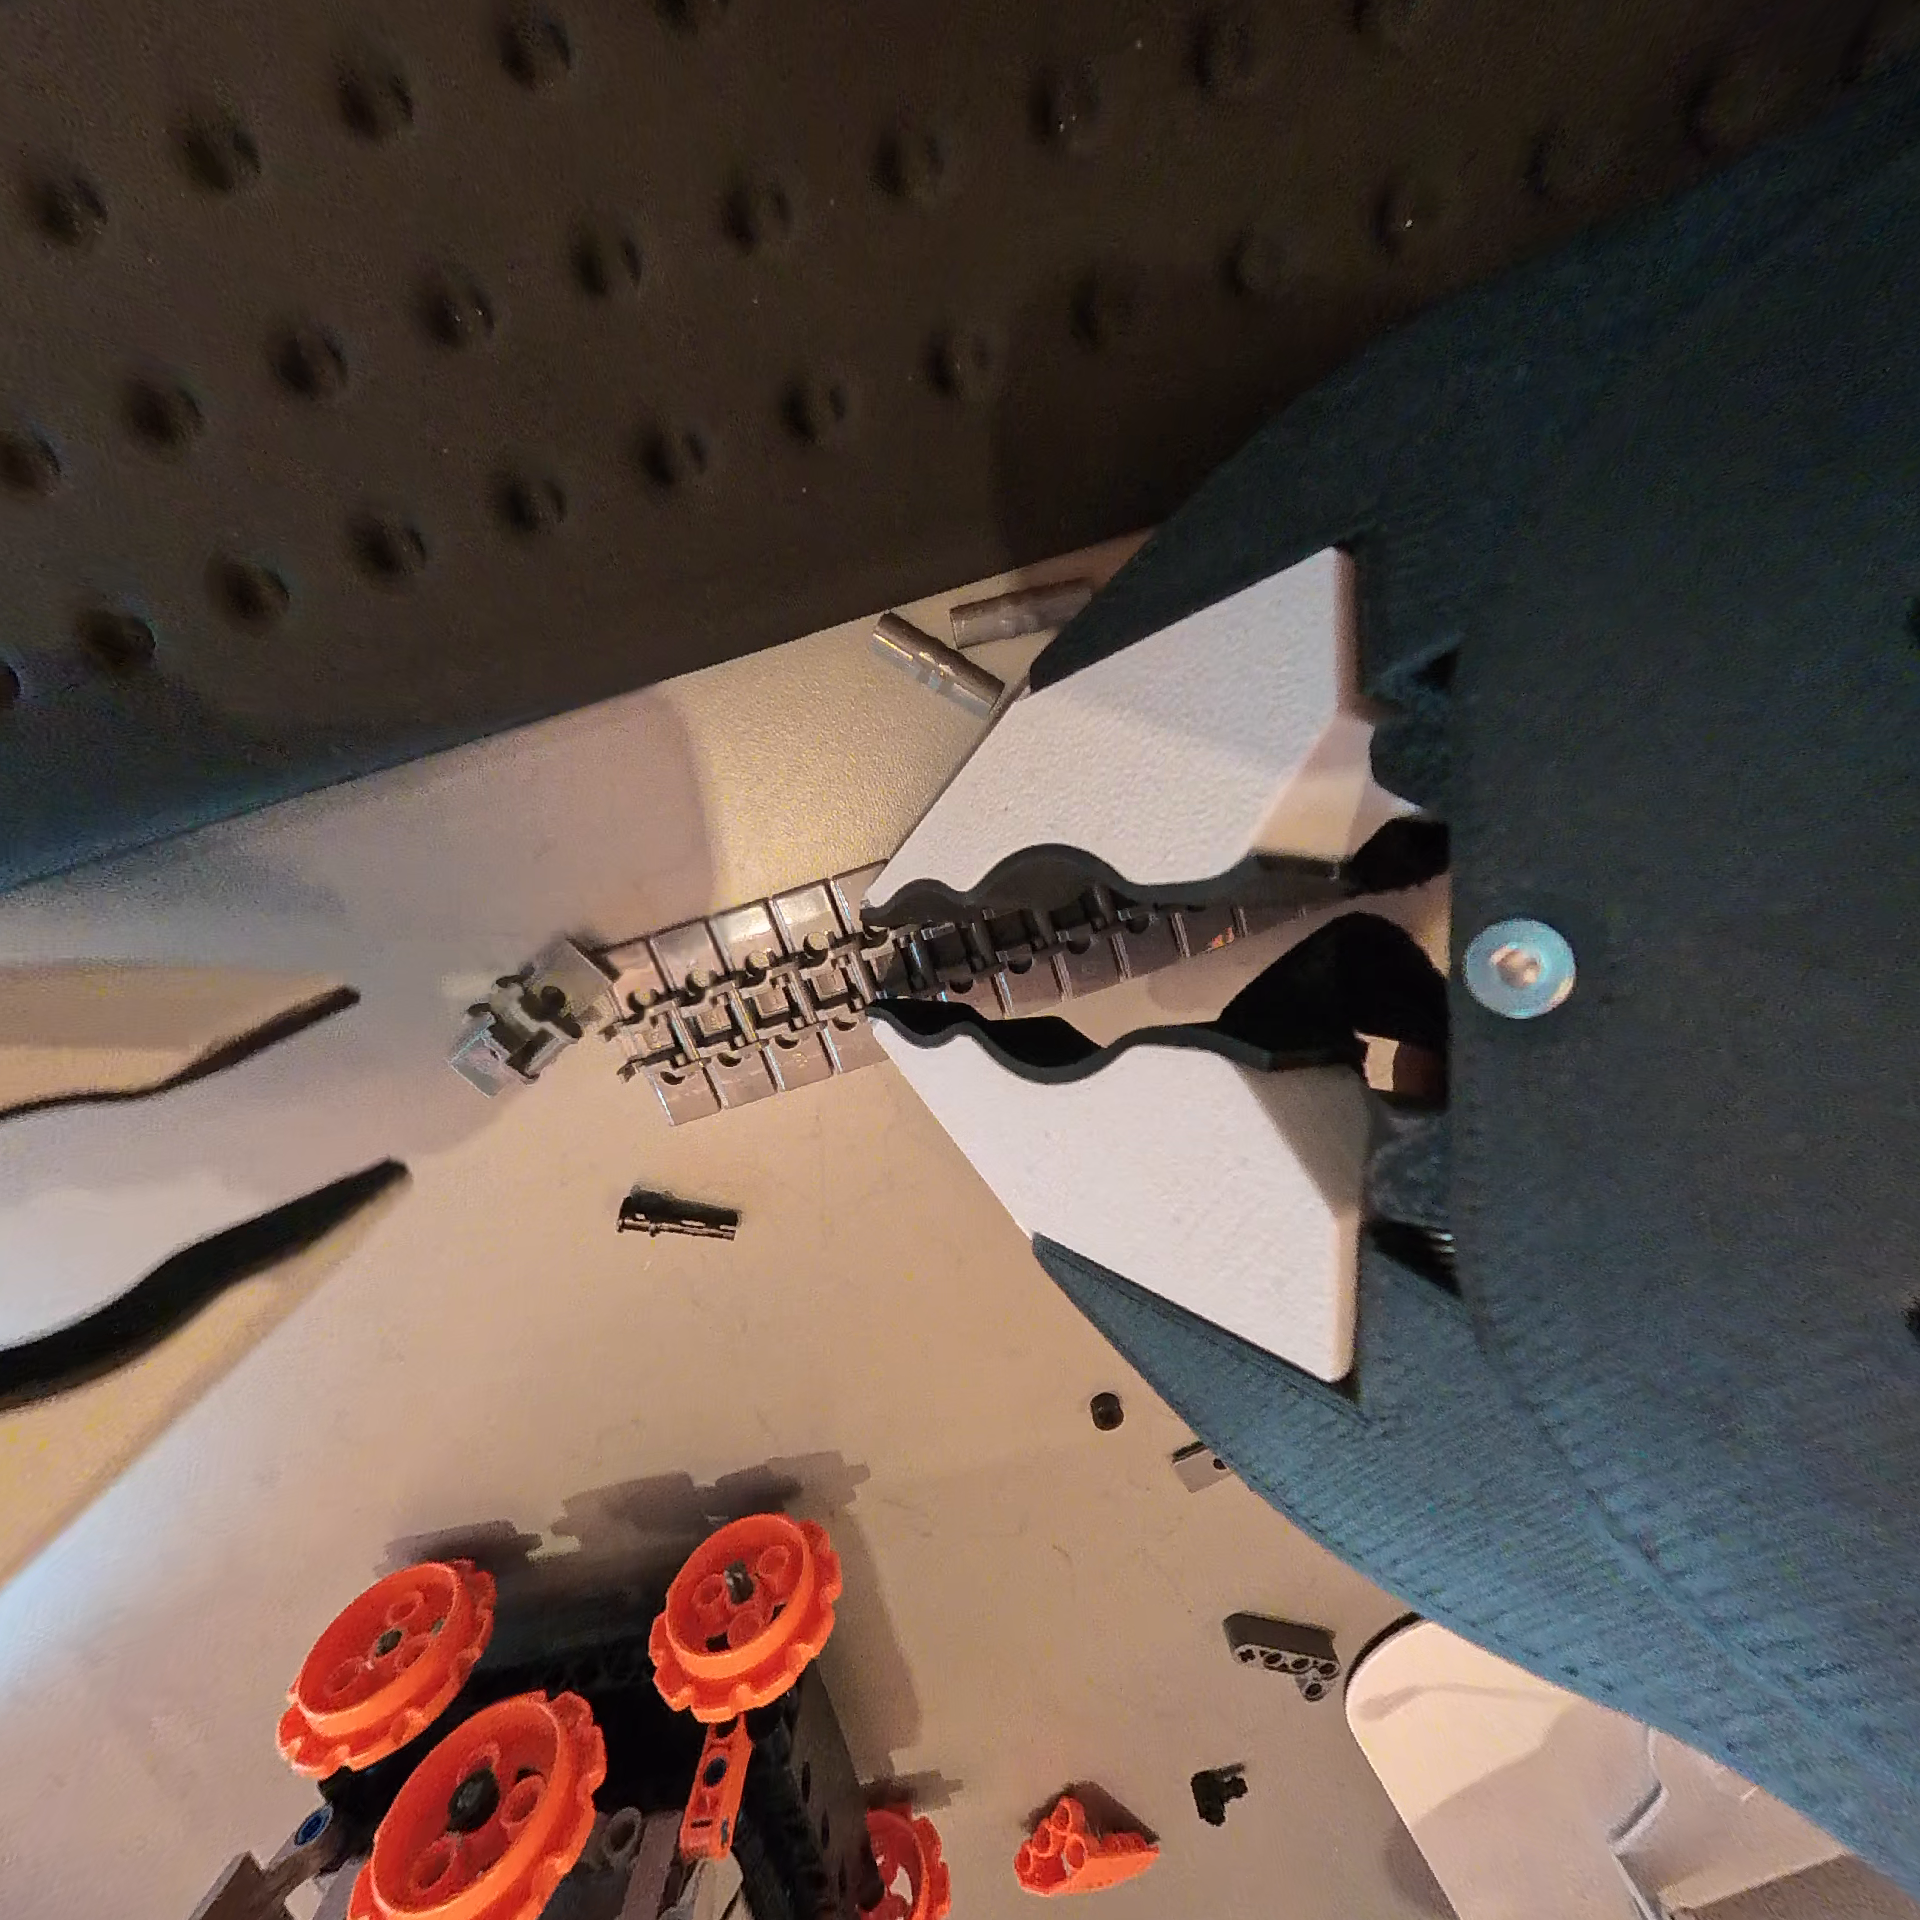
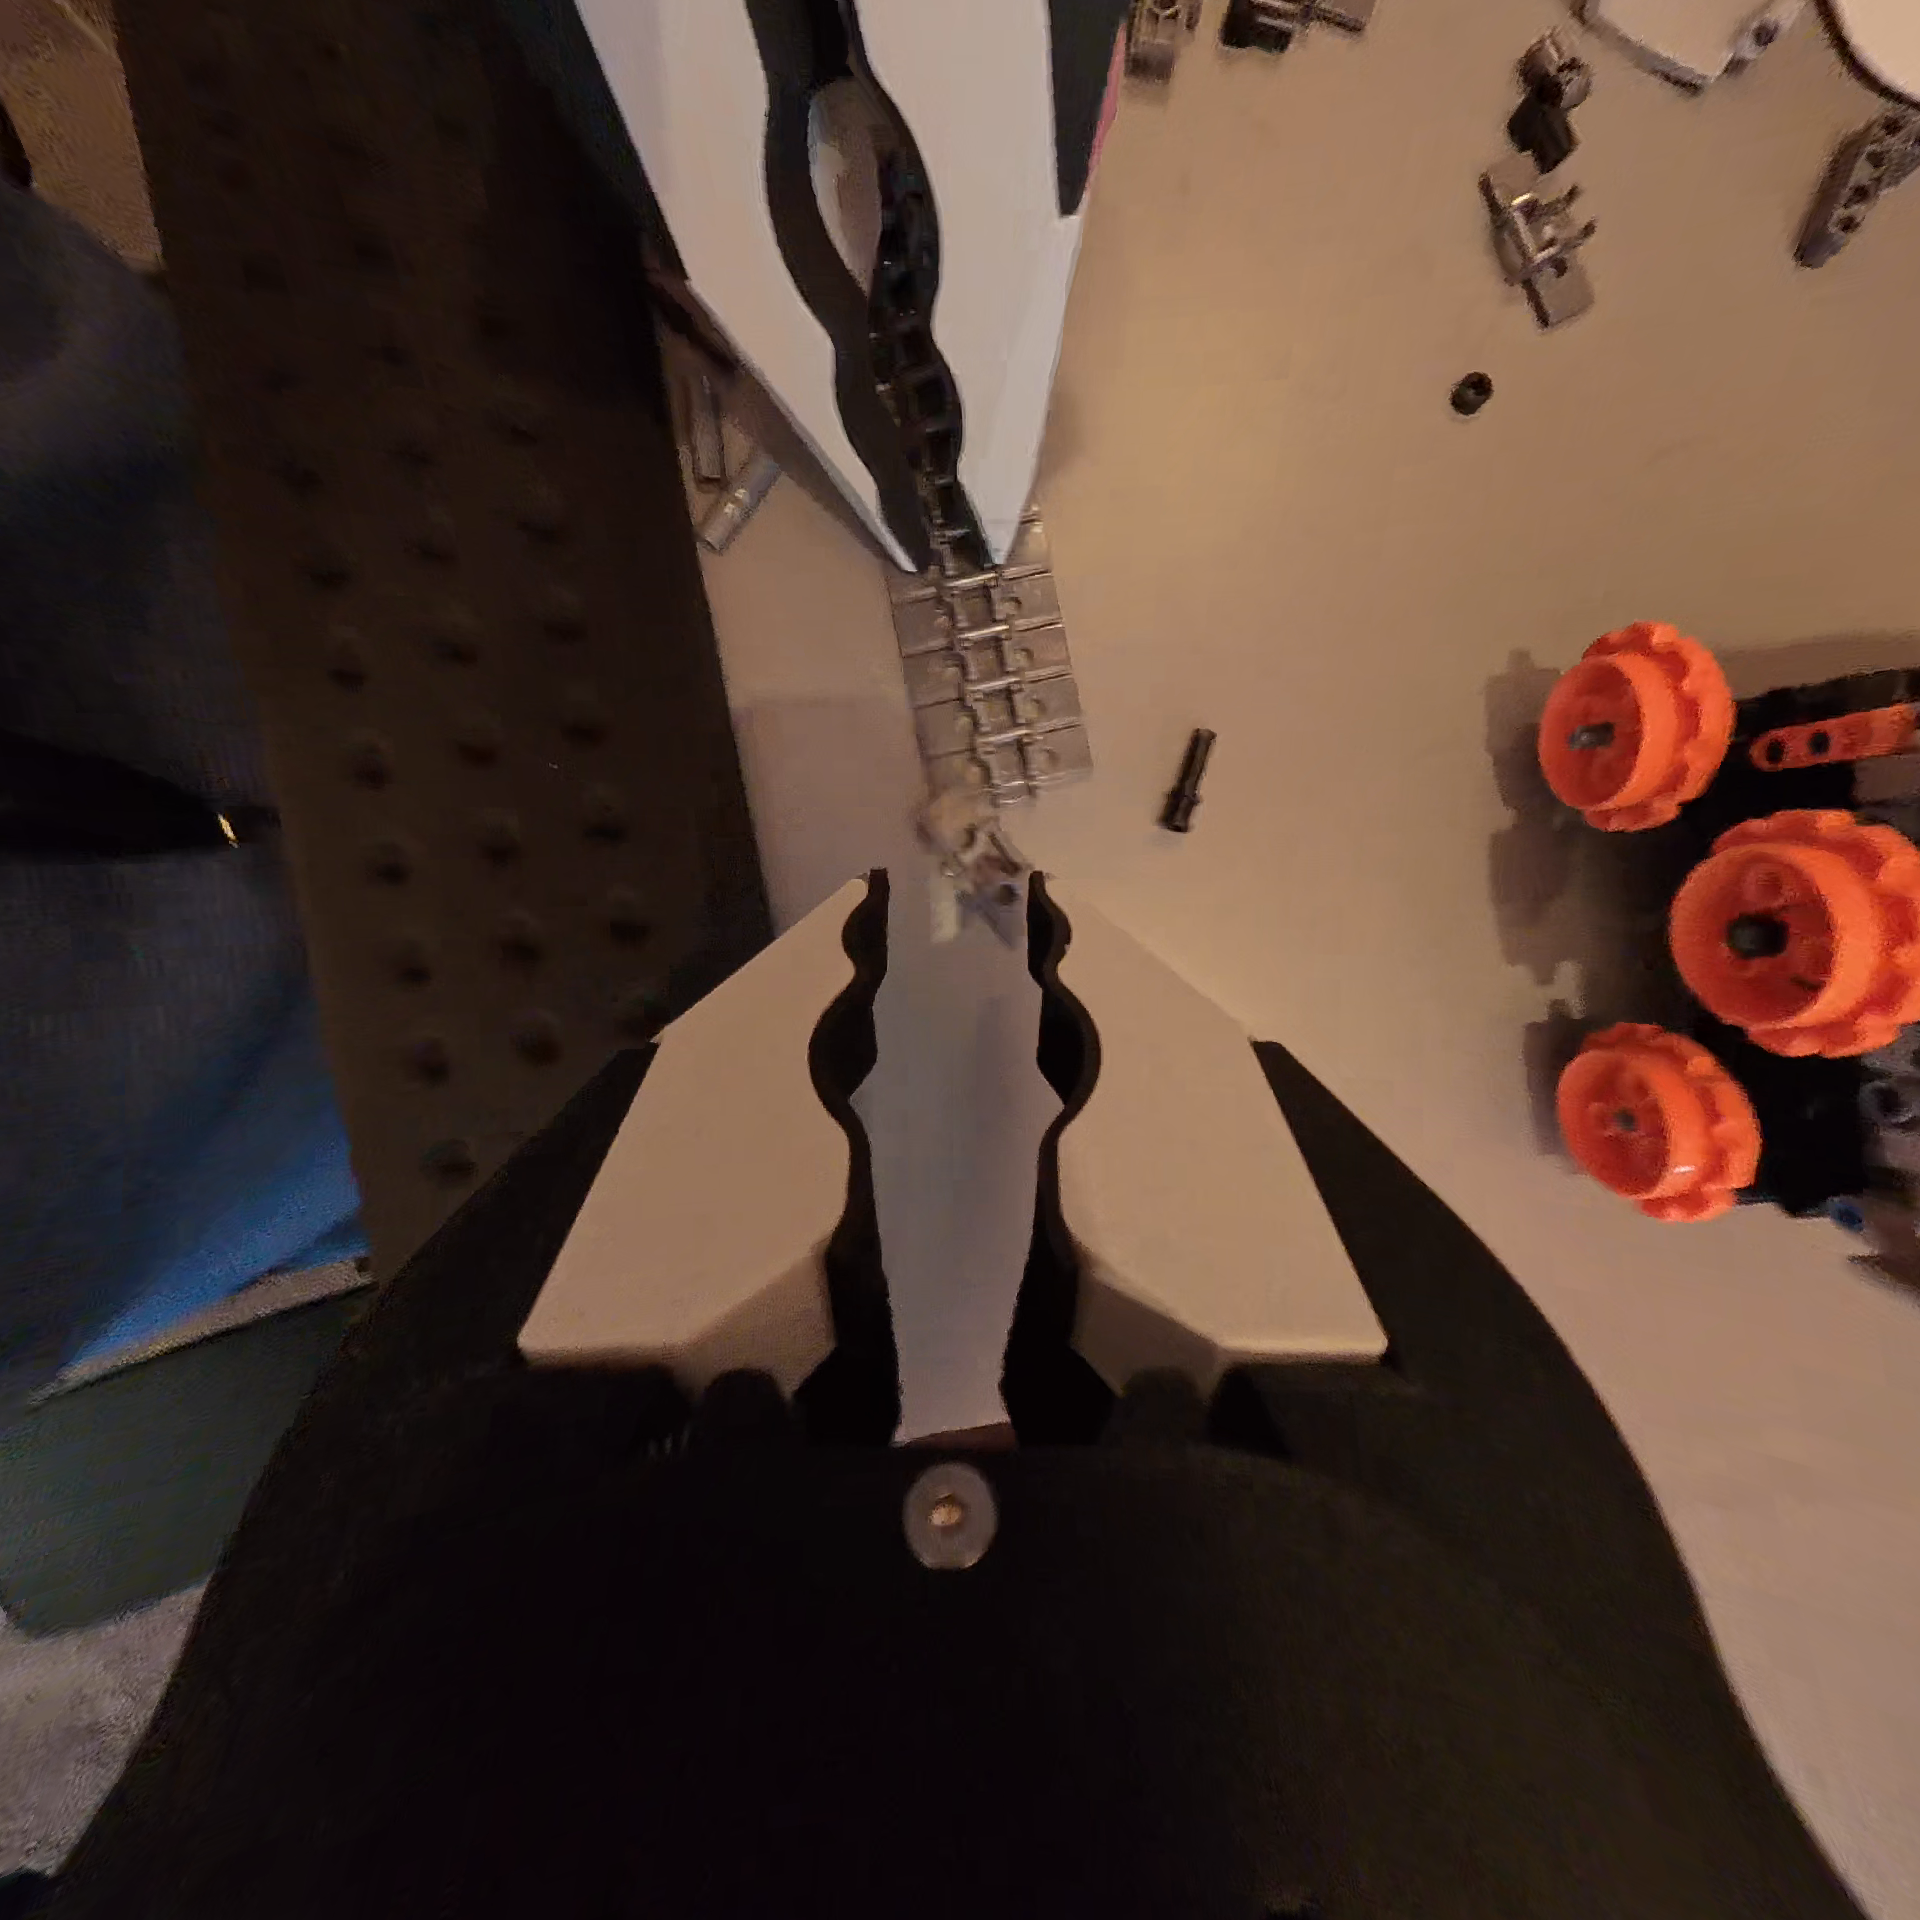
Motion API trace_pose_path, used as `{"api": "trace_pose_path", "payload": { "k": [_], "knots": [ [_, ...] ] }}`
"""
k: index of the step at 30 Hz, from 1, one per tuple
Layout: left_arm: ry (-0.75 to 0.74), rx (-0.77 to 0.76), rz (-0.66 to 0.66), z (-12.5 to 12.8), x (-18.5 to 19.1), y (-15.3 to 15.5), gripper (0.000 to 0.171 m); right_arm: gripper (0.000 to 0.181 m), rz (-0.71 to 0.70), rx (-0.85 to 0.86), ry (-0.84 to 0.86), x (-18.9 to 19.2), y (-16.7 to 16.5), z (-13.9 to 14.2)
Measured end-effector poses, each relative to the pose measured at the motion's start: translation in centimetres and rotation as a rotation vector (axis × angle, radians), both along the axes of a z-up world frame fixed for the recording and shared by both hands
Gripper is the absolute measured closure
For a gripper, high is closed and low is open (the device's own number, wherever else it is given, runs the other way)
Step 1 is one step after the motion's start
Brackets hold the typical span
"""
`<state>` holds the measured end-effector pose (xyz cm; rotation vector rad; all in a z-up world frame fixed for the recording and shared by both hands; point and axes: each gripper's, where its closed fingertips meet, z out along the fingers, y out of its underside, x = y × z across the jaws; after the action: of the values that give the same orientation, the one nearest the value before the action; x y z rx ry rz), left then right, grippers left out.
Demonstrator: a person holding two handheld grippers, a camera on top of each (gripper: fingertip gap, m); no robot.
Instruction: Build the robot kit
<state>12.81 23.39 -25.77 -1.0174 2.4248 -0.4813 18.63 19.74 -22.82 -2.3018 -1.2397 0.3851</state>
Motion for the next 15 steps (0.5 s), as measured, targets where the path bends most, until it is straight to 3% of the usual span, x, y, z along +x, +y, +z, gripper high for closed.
{"api": "trace_pose_path", "payload": {
  "k": [1, 3, 8, 15],
  "knots": [
    [0.002, 0.001, 0.000, 0.0, 0.0, 0.0, 0.158, 0.156, -0.025, 0.005, 0.012, -0.4, -0.3, -0.1],
    [0.002, 0.004, 0.002, 0.0, 0.0, 0.0, 0.158, 0.173, -0.101, 0.012, 0.052, -1.1, -0.3, -0.1],
    [0.004, 0.010, 0.011, 0.0, -0.1, 0.0, 0.158, 0.158, -0.207, 0.011, -0.022, -0.3, -0.1, -2.4],
    [0.006, 0.010, 0.010, 0.0, -0.1, 0.0, 0.158, 0.158, -0.280, -0.018, 0.015, -0.9, 0.2, -2.9]
  ]
}}
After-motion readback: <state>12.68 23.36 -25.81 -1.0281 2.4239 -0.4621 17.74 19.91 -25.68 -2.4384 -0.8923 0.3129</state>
